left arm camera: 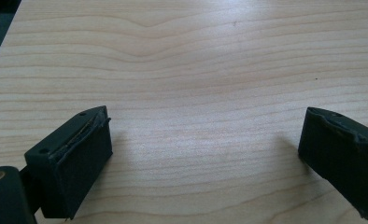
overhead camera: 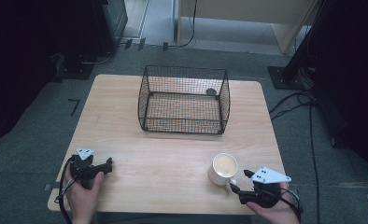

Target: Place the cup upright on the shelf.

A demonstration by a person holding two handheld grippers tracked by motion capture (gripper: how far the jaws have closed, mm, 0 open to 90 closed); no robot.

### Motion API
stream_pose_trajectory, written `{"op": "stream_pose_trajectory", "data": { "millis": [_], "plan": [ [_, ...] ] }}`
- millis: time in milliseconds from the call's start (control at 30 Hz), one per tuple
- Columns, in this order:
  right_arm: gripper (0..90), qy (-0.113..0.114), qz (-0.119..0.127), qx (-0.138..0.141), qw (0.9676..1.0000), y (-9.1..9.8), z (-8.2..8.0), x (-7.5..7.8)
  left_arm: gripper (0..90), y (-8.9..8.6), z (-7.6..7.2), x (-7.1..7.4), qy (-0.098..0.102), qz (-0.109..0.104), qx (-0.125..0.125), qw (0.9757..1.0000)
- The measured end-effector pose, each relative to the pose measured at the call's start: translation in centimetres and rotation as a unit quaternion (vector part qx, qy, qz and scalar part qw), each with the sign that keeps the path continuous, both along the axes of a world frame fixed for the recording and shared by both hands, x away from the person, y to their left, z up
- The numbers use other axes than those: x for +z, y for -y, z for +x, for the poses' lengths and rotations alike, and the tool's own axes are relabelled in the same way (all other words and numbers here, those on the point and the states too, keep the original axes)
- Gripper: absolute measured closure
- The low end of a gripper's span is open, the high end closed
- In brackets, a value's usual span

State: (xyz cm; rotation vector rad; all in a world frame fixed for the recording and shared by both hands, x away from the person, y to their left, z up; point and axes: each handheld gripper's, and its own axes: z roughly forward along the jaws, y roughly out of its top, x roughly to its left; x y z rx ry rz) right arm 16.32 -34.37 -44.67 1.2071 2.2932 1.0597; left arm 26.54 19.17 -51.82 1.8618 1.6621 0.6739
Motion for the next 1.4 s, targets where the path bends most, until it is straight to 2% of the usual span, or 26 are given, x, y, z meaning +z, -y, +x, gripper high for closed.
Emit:
{"op": "stream_pose_trajectory", "data": {
  "millis": [100,133,200,267,333,433,467,567,600,733,833,1133,1233,1400],
  "plan": [
    [39.0,0.000,-0.009,-0.008,0.9999,0.2,0.2,-0.4,2.6,0.0,0.0,0.0,0.000,0.000,0.000,1.0000],
    [39.0,0.000,-0.009,-0.008,0.9999,0.2,0.2,-0.4,2.6,0.0,0.0,0.0,0.000,0.000,0.000,1.0000],
    [46.6,-0.008,0.005,0.000,1.0000,0.6,0.4,-0.6,2.7,0.0,0.0,0.0,0.000,0.000,0.000,1.0000],
    [50.0,-0.011,0.005,0.003,0.9999,0.6,0.4,-0.7,2.7,0.0,0.0,0.0,0.000,0.000,0.000,1.0000],
    [57.5,-0.019,0.002,0.001,0.9998,0.7,0.5,-0.9,2.7,0.0,0.0,0.0,-0.001,0.001,-0.001,1.0000],
    [61.7,-0.017,0.001,0.003,0.9999,0.9,0.6,-1.0,2.7,0.0,0.0,0.0,-0.001,0.001,-0.002,1.0000],
    [66.6,-0.016,0.005,0.008,0.9998,1.0,0.7,-1.1,2.7,0.0,0.0,0.0,0.000,0.001,-0.002,1.0000],
    [67.9,-0.017,0.001,0.012,0.9998,1.0,0.8,-1.3,2.7,0.0,0.0,0.0,0.000,0.001,-0.002,1.0000],
    [71.8,-0.022,-0.006,0.017,0.9996,0.8,0.9,-1.7,2.7,0.0,0.0,0.0,-0.001,0.001,-0.002,1.0000],
    [78.5,-0.027,-0.001,0.024,0.9993,0.6,1.3,-2.0,2.7,0.0,0.0,0.0,0.000,0.001,-0.002,1.0000],
    [79.0,-0.026,-0.004,0.021,0.9994,0.5,1.4,-2.0,2.7,0.0,0.0,0.0,0.000,0.001,-0.002,1.0000],
    [78.6,-0.031,0.013,0.026,0.9991,0.7,1.7,-2.3,2.7,0.0,0.0,0.0,0.000,0.001,-0.002,1.0000],
    [78.9,-0.032,0.010,0.026,0.9991,0.7,1.7,-2.3,2.7,0.0,0.0,0.0,0.000,0.001,-0.002,1.0000],
    [80.6,-0.019,-0.003,0.030,0.9994,0.4,1.6,-2.2,2.7,0.0,0.0,0.0,0.000,0.001,-0.002,1.0000]
  ]
}}
